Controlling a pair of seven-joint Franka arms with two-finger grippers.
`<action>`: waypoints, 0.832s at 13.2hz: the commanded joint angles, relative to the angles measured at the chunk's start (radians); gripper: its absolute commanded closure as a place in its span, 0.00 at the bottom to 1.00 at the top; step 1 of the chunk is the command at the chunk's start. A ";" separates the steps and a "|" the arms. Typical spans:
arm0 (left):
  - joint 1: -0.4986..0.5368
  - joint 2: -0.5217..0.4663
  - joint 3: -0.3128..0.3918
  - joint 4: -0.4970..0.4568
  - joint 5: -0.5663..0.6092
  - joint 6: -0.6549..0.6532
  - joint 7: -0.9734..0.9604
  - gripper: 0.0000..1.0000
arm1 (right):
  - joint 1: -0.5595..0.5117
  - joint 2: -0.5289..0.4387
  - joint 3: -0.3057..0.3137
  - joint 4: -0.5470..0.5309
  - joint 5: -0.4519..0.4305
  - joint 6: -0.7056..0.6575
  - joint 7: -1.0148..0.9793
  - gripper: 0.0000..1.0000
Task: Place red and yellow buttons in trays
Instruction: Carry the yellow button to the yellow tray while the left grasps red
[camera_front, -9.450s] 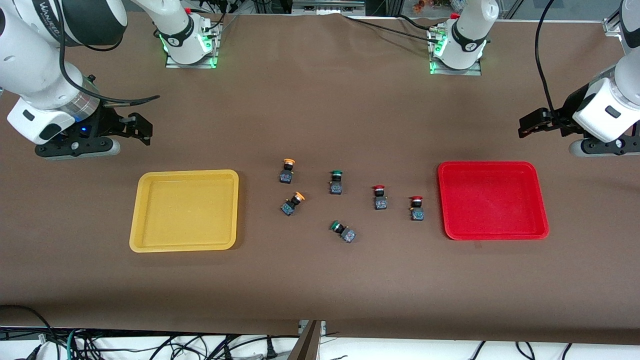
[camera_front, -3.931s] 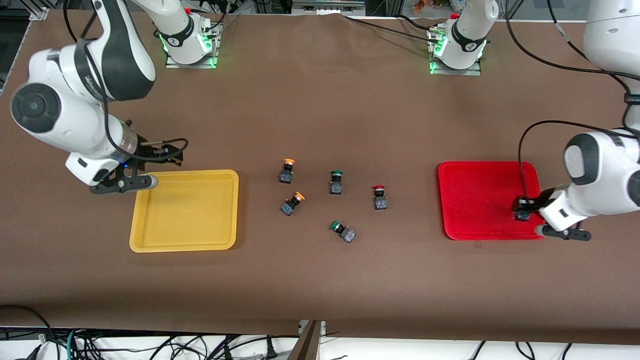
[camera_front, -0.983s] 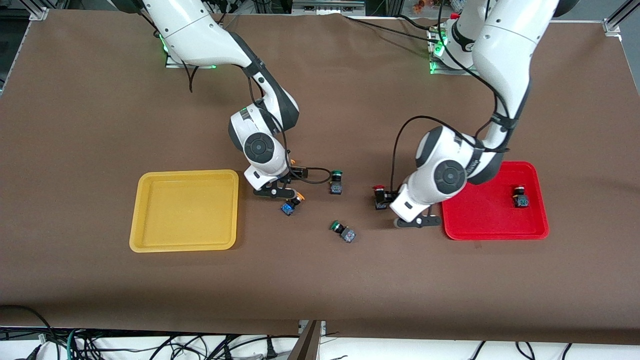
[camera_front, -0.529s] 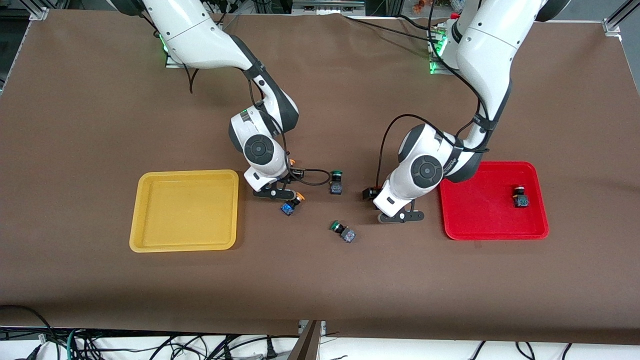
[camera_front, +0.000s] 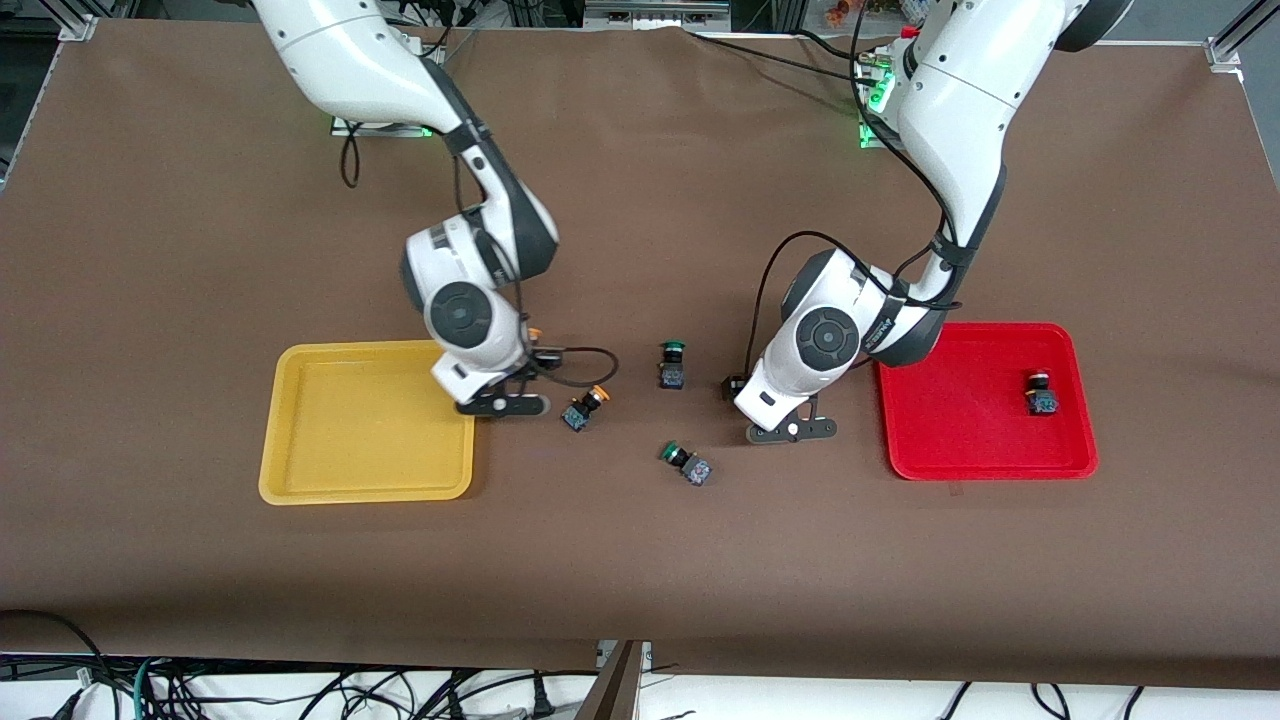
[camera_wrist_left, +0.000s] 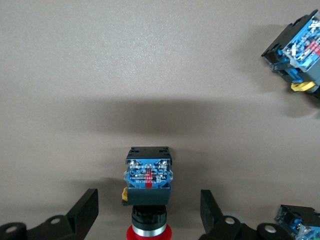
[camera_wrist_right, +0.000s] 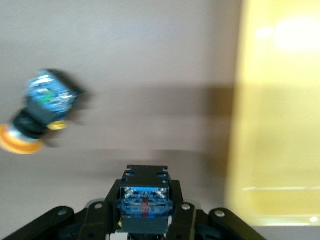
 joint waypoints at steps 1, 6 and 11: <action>-0.012 0.011 0.011 0.007 0.028 0.010 -0.026 0.35 | -0.008 -0.016 -0.105 -0.035 -0.004 -0.018 -0.237 0.65; -0.012 0.015 0.013 0.007 0.028 0.024 -0.035 0.68 | -0.072 -0.004 -0.189 -0.110 0.002 0.080 -0.461 0.62; 0.063 -0.059 0.016 0.028 0.031 -0.052 0.032 0.84 | -0.135 0.012 -0.187 -0.119 0.017 0.094 -0.552 0.60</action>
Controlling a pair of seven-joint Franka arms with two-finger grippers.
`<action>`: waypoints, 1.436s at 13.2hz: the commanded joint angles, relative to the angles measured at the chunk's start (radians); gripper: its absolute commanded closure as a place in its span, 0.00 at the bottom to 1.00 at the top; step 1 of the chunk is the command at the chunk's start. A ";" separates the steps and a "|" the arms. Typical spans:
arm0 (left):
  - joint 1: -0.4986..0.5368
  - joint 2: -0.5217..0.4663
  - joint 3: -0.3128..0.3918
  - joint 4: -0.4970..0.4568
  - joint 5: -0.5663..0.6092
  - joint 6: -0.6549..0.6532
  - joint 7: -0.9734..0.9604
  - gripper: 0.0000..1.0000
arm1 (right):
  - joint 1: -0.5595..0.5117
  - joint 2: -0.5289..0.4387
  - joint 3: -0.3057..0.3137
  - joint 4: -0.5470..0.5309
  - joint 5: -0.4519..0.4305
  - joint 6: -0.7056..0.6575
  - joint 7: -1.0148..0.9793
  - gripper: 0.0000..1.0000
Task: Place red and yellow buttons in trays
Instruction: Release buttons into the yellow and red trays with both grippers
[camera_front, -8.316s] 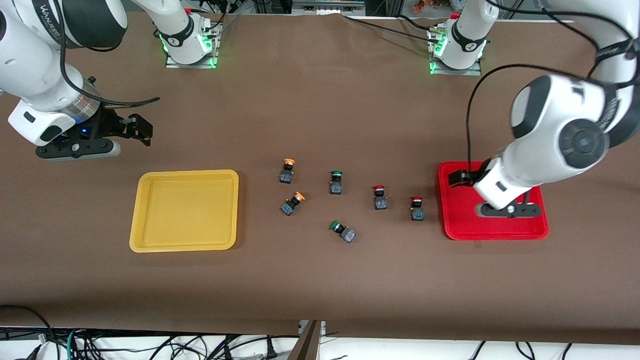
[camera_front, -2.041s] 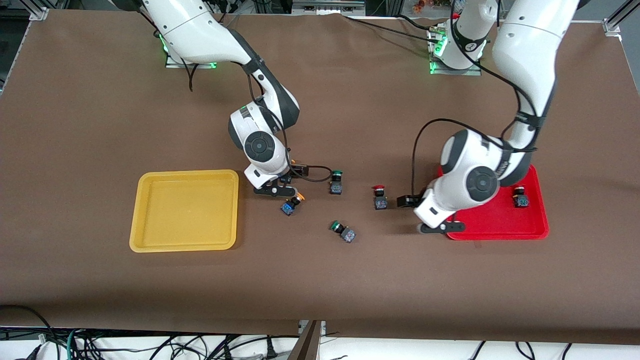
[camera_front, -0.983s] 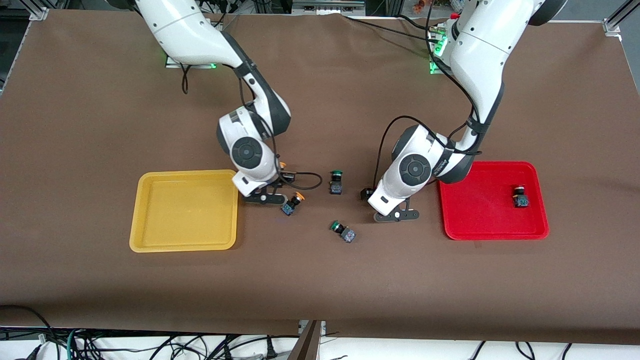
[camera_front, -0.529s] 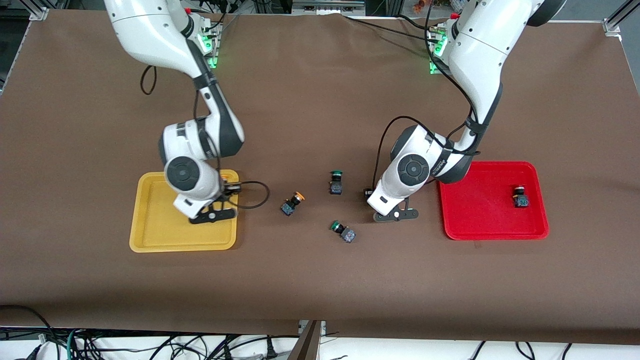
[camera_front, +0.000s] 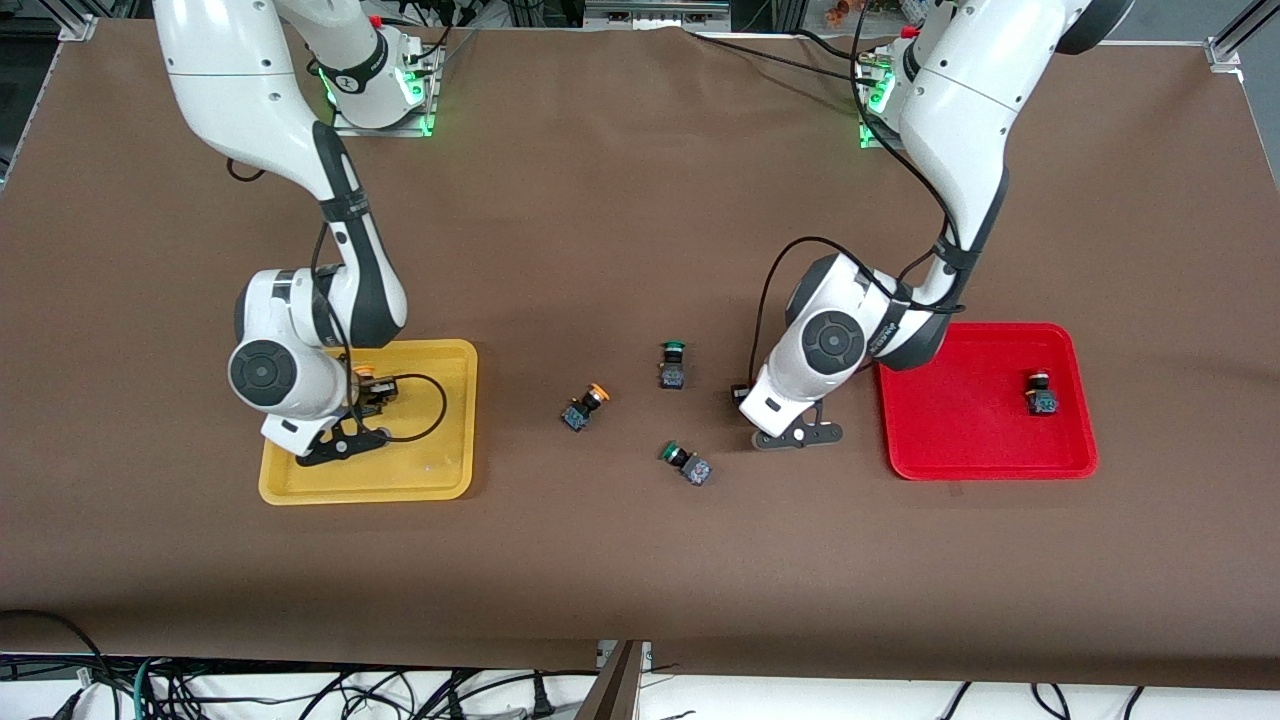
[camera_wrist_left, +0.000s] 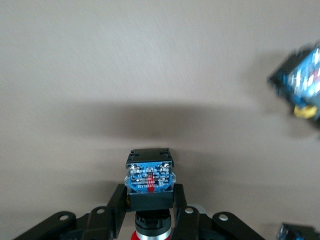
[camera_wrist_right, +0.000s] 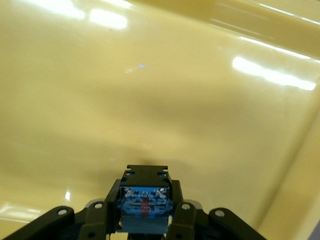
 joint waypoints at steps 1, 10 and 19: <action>0.075 -0.087 -0.002 0.003 0.030 -0.111 0.111 0.84 | 0.000 -0.005 0.008 -0.017 0.015 0.029 -0.020 0.59; 0.467 -0.239 -0.023 -0.240 0.019 -0.117 0.787 0.83 | 0.026 -0.008 0.041 0.074 0.095 -0.057 0.071 0.31; 0.484 -0.252 -0.025 -0.363 0.019 0.040 0.811 0.00 | 0.090 0.093 0.274 0.357 0.117 -0.112 0.849 0.31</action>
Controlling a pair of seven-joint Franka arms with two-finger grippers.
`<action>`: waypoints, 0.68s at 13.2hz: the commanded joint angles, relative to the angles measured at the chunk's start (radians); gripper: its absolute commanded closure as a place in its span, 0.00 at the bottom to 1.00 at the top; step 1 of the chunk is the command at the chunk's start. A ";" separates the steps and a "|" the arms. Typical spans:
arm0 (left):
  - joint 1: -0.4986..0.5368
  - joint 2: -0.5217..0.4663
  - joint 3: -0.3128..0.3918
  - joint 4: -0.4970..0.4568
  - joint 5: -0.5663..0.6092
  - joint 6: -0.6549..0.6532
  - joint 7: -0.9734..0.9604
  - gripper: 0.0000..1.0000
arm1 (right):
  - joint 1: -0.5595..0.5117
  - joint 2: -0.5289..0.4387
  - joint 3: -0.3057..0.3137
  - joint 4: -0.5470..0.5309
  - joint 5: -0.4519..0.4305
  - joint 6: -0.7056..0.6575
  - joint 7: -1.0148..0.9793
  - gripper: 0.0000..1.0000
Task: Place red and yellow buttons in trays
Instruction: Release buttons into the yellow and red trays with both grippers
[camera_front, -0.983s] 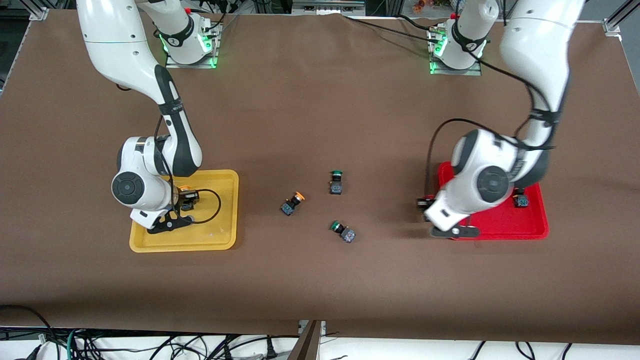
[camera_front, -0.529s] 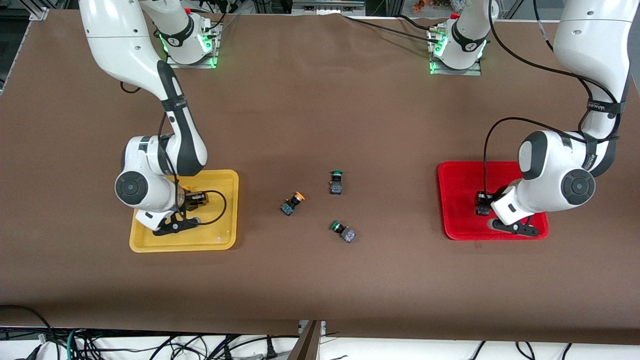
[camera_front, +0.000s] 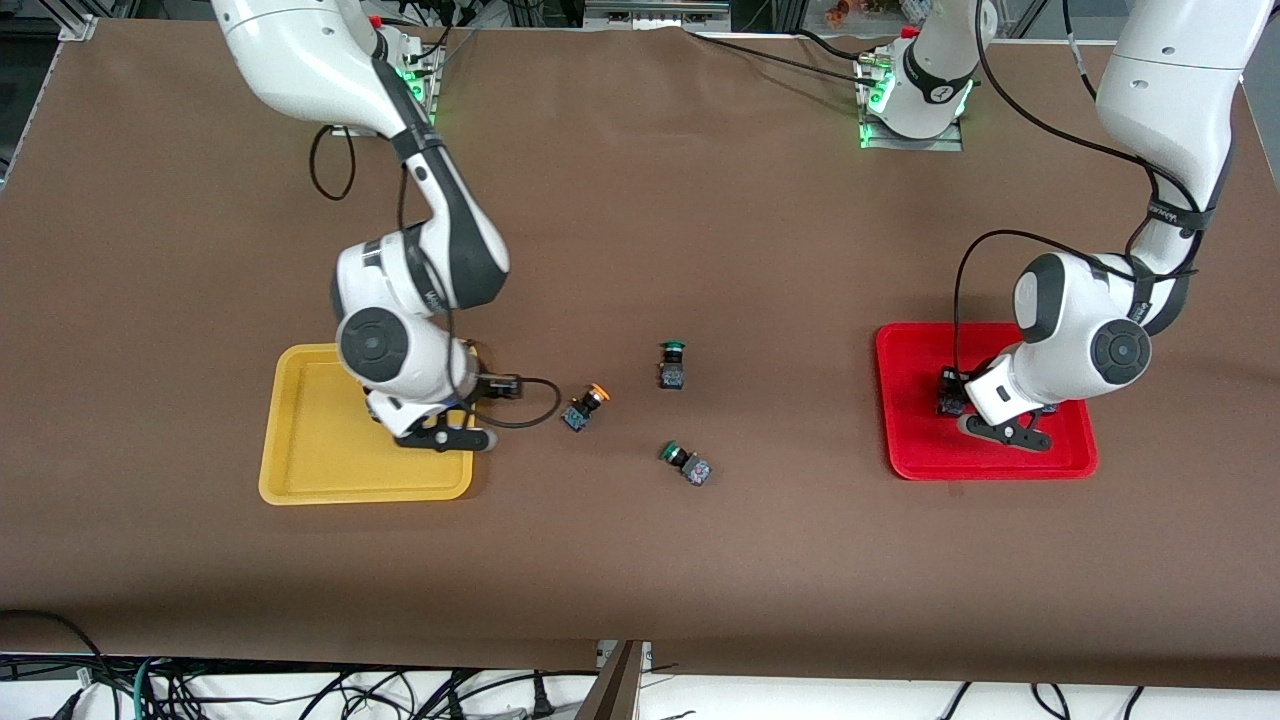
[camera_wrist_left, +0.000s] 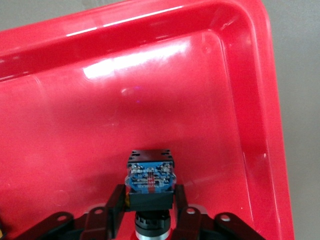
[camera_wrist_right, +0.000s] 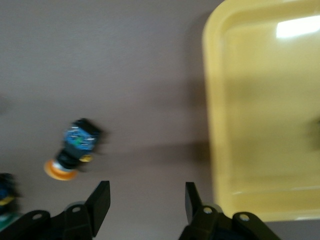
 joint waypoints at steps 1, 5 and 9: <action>0.003 -0.054 -0.004 0.009 0.011 -0.019 0.000 0.00 | 0.001 0.088 0.065 0.076 0.031 0.090 0.188 0.31; -0.023 -0.065 -0.007 0.303 0.002 -0.355 -0.064 0.00 | 0.040 0.157 0.069 0.073 0.047 0.257 0.279 0.30; -0.050 -0.068 -0.007 0.518 0.003 -0.574 -0.156 0.00 | 0.054 0.176 0.069 0.066 0.049 0.292 0.293 0.27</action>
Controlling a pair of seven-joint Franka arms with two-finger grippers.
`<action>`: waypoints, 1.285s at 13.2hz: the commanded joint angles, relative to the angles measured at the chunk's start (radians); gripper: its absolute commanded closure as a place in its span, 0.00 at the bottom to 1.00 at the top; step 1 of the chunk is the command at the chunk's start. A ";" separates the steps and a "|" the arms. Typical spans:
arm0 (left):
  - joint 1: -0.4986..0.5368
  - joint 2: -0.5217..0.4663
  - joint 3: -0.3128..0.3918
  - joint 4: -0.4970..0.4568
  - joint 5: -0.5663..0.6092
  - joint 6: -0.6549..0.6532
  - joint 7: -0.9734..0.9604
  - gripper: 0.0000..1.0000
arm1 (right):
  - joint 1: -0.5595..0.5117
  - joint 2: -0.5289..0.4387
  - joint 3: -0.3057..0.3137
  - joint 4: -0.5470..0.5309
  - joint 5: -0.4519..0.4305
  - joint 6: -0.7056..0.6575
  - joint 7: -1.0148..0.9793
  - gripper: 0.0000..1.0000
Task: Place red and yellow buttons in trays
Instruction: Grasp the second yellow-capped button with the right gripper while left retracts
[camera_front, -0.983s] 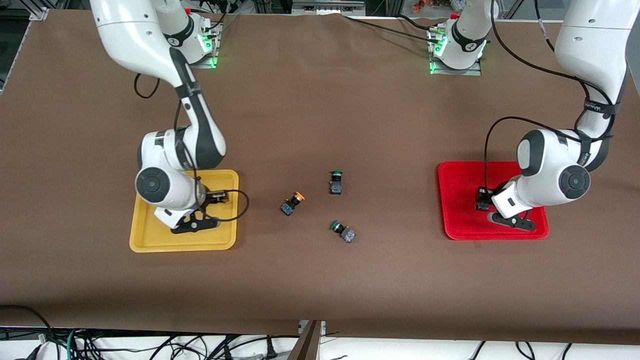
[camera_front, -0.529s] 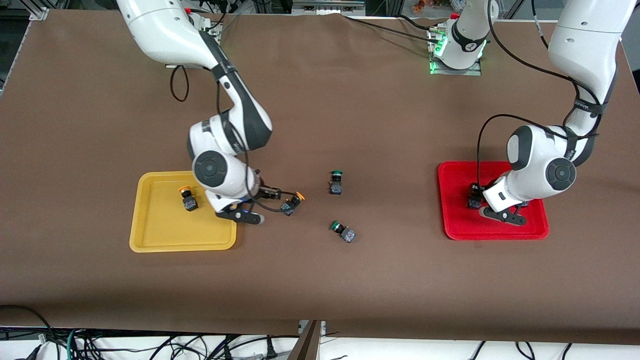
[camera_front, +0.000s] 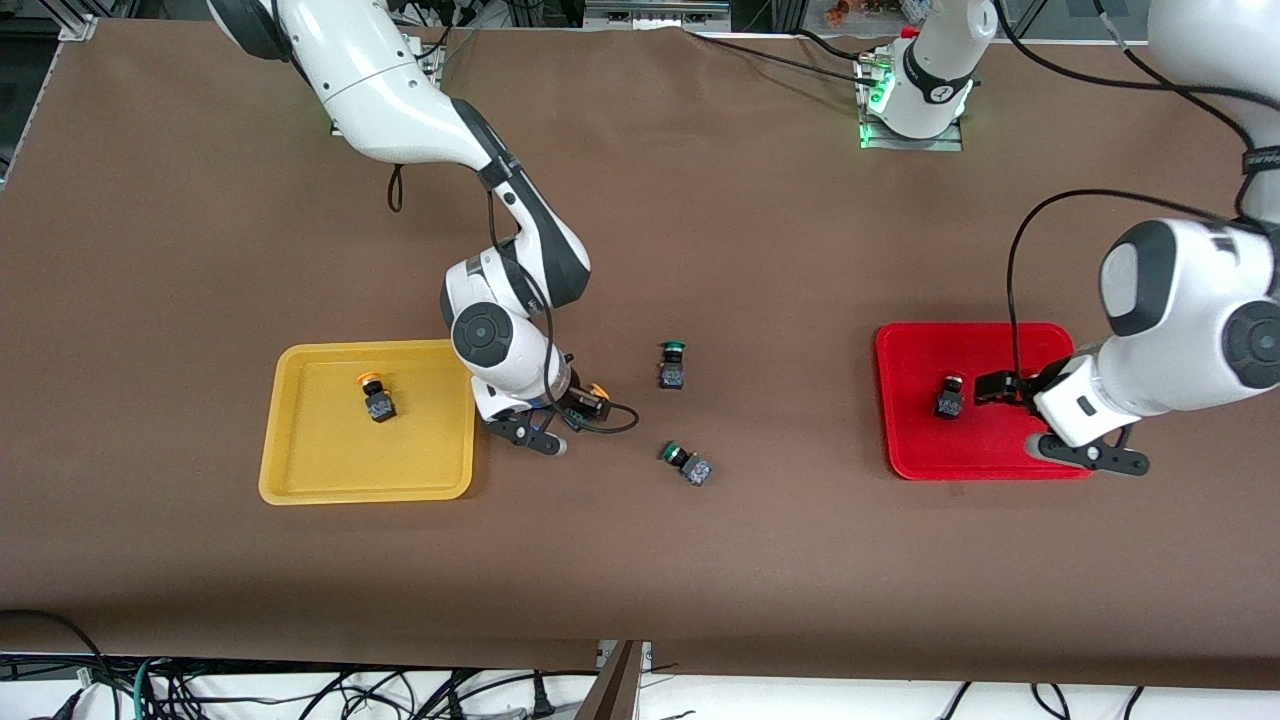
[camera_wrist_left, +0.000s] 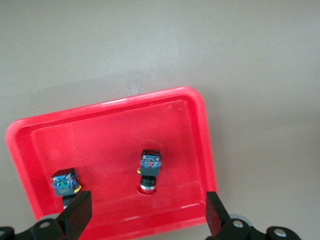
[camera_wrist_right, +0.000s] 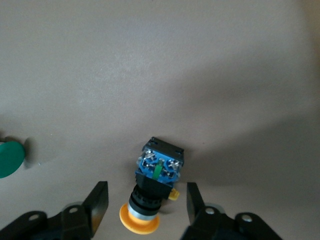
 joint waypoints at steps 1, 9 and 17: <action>-0.009 0.002 0.004 0.127 0.004 -0.134 -0.046 0.00 | 0.004 0.017 -0.001 0.020 0.017 0.009 0.012 0.27; -0.014 -0.231 0.037 0.113 0.014 -0.208 -0.051 0.00 | -0.009 0.014 -0.003 -0.045 0.006 0.060 -0.032 0.54; -0.069 -0.401 0.037 -0.085 0.010 -0.229 -0.203 0.00 | -0.015 0.013 -0.004 -0.058 0.006 0.055 -0.077 0.61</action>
